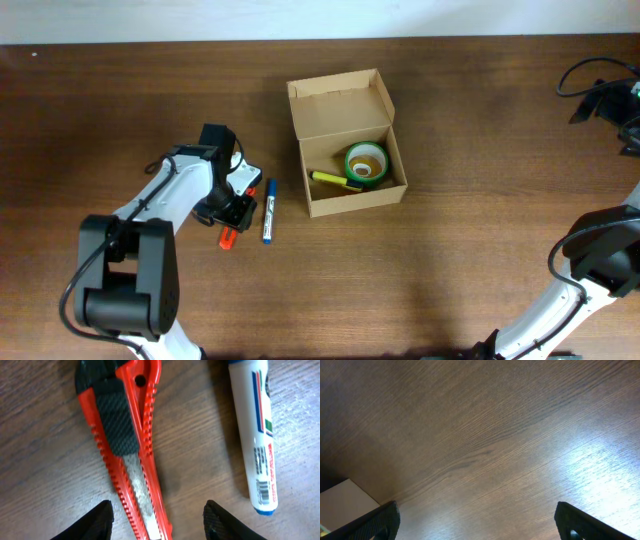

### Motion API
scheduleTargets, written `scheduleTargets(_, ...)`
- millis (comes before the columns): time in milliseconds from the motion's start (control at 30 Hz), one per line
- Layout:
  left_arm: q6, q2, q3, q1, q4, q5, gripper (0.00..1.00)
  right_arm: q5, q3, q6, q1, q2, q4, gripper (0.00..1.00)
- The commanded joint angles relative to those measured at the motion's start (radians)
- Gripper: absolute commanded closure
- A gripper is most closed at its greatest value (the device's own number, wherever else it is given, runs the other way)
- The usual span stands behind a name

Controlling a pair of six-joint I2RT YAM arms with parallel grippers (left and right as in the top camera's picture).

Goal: Pack container
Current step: 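Withdraw the left gripper and lower it onto the red box cutter, then grasp the red box cutter with the left gripper and lift it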

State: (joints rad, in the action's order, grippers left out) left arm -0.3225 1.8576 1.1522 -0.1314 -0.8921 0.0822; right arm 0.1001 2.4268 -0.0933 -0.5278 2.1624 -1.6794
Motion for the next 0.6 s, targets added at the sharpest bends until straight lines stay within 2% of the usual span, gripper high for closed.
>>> scheduleTargets(0, -0.012, 0.021, 0.027, 0.003, 0.012, 0.03, 0.44, 0.013, 0.0, 0.008, 0.003, -0.03, 0.0, 0.01)
scheduleTargets(400, -0.013, 0.06, 0.027, 0.003, 0.063, 0.009, 0.46, 0.013, 0.0, 0.008, 0.004, -0.03, 0.0, 0.01)
scheduleTargets(467, -0.013, 0.062, 0.027, 0.003, 0.064, 0.008, 0.57, 0.013, 0.0, 0.008, 0.003, -0.03, 0.0, 0.01)
scheduleTargets(567, -0.012, 0.063, 0.027, 0.003, 0.066, 0.007, 0.87, 0.013, 0.0, 0.008, 0.003, -0.03, 0.0, 0.01)
